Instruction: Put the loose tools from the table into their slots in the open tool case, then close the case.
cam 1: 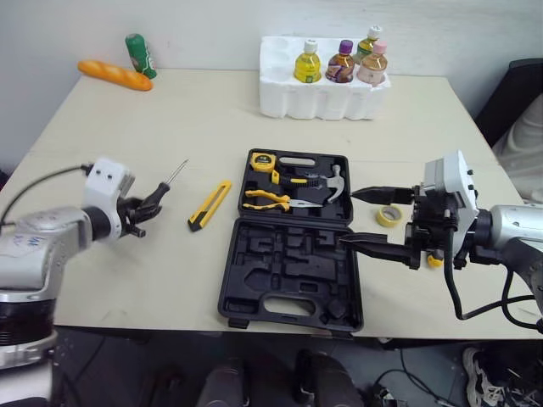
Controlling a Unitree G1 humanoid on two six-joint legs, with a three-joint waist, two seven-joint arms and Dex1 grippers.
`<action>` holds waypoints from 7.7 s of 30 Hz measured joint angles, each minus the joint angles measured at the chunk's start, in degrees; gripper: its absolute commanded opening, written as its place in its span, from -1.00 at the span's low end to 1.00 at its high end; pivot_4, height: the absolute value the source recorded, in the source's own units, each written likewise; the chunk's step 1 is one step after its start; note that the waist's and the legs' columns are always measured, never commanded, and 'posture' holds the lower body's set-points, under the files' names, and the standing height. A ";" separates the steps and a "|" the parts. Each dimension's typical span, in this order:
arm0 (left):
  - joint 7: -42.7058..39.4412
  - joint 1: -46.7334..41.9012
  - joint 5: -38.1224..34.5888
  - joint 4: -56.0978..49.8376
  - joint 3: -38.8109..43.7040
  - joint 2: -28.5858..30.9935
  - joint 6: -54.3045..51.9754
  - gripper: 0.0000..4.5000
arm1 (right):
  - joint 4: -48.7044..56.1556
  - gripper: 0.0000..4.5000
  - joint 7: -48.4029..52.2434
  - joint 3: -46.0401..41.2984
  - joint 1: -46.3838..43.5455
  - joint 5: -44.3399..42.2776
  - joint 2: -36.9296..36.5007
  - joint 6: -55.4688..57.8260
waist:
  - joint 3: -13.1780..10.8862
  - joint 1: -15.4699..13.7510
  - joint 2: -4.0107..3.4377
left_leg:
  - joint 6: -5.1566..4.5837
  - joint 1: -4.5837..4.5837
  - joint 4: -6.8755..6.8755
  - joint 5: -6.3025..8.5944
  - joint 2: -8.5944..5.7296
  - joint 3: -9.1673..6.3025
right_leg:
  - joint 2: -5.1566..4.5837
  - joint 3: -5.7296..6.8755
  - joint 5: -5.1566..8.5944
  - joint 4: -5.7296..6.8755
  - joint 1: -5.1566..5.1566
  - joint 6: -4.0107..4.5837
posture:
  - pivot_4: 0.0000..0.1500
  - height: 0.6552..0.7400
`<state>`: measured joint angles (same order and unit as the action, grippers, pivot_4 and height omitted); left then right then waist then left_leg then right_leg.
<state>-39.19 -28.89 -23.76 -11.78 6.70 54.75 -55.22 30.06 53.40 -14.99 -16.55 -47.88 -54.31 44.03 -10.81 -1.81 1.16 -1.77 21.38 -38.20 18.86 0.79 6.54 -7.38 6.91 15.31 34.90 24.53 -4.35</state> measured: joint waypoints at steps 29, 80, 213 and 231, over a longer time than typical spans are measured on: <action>-31.96 -29.33 24.25 22.28 -40.27 -16.47 28.08 -0.53 | 17.08 1.00 -12.81 -20.19 31.09 -3.85 2.08 4.82 | -0.01 0.29 0.02 | -0.52 0.14 -0.88 0.25 0.25 0.20 | 0.73 -0.37 -0.04 0.15 -0.03 -0.08 | 1.00 0.92; -37.28 -21.83 16.49 50.92 -20.19 -32.10 51.44 -0.96 | 16.00 1.00 -15.37 -16.47 30.46 -3.91 0.96 2.36 | 0.01 0.30 0.03 | -0.69 0.11 -1.03 0.33 0.15 0.29 | 0.71 -0.47 -0.21 0.16 -0.12 -0.37 | 1.00 0.92; -30.62 -22.42 20.29 52.41 -21.20 -35.49 50.12 -0.96 | 9.71 1.00 -12.48 -12.18 25.74 3.43 0.59 2.74 | 0.89 0.25 -0.58 | -1.20 -0.27 -0.89 0.95 0.11 -0.09 | 0.05 0.07 -0.34 -0.93 -0.99 -0.64 | 1.00 0.92; -28.06 -13.56 11.92 39.23 -11.98 -30.93 39.68 -0.62 | 6.74 1.00 -12.59 -14.43 26.07 4.33 1.08 1.89 | 0.81 1.26 -0.96 | -0.95 -0.05 -0.85 0.77 0.11 -0.20 | -0.01 0.08 -0.36 -0.89 -0.78 -0.66 | 1.00 0.92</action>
<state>-67.25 -42.45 -11.85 27.46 -5.28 23.83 -15.54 36.80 40.81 -29.42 9.52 -43.55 -53.23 45.92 -10.00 -0.55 0.20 -2.72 21.33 -39.04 19.63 0.90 6.34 -7.39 6.99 14.95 34.01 23.75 -5.01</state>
